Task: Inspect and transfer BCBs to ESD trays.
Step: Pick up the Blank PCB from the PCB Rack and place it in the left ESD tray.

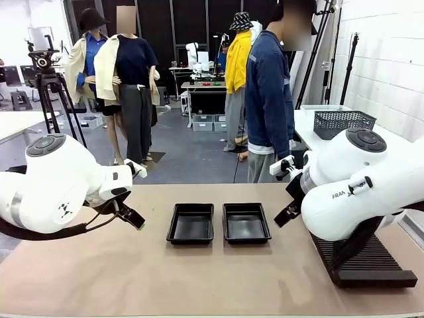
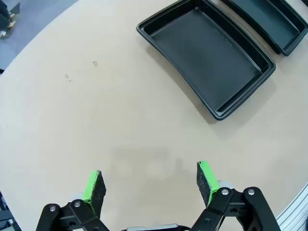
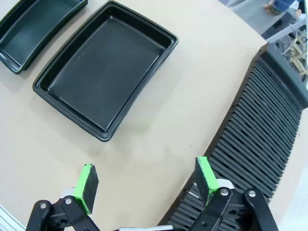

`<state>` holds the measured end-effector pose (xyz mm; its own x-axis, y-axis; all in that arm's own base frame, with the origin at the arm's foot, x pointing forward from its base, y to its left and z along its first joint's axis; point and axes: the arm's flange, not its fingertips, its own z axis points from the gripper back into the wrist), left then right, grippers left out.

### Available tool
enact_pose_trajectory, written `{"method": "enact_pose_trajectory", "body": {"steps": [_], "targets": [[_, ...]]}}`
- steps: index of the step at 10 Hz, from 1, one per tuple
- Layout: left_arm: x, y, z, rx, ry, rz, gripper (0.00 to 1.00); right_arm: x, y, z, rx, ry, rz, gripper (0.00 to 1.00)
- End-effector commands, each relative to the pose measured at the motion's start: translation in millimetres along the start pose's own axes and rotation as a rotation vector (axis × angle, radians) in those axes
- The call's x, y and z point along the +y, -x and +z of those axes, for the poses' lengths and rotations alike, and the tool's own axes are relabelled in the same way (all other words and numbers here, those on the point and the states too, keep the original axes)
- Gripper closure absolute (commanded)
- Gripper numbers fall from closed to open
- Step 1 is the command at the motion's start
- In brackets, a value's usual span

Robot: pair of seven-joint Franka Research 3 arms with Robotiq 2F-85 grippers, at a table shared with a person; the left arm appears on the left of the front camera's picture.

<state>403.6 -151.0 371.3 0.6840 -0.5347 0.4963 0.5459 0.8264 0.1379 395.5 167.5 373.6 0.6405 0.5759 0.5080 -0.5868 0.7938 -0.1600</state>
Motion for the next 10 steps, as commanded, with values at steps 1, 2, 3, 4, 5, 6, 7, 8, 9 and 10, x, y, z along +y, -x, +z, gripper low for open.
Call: {"method": "enact_pose_trajectory", "body": {"steps": [1,2,3,4,5,6,7,8,9,10], "targets": [[0.0,0.0,0.0,0.0,0.0,0.0,0.0,0.0,0.0,0.0,0.0,0.0,0.0,0.0],[0.0,0.0,0.0,0.0,0.0,0.0,0.0,0.0,0.0,0.0,0.0,0.0,0.0,0.0],[0.0,0.0,0.0,0.0,0.0,0.0,0.0,0.0,0.0,0.0,0.0,0.0,0.0,0.0],[0.0,0.0,0.0,0.0,0.0,0.0,0.0,0.0,0.0,0.0,0.0,0.0,0.0,0.0],[0.0,0.0,0.0,0.0,0.0,0.0,0.0,0.0,0.0,0.0,0.0,0.0,0.0,0.0],[0.0,0.0,0.0,0.0,0.0,0.0,0.0,0.0,0.0,0.0,0.0,0.0,0.0,0.0],[0.0,0.0,0.0,0.0,0.0,0.0,0.0,0.0,0.0,0.0,0.0,0.0,0.0,0.0],[0.0,0.0,0.0,0.0,0.0,0.0,0.0,0.0,0.0,0.0,0.0,0.0,0.0,0.0],[0.0,0.0,0.0,0.0,0.0,0.0,0.0,0.0,0.0,0.0,0.0,0.0,0.0,0.0],[0.0,0.0,0.0,0.0,0.0,0.0,0.0,0.0,0.0,0.0,0.0,0.0,0.0,0.0]]}}
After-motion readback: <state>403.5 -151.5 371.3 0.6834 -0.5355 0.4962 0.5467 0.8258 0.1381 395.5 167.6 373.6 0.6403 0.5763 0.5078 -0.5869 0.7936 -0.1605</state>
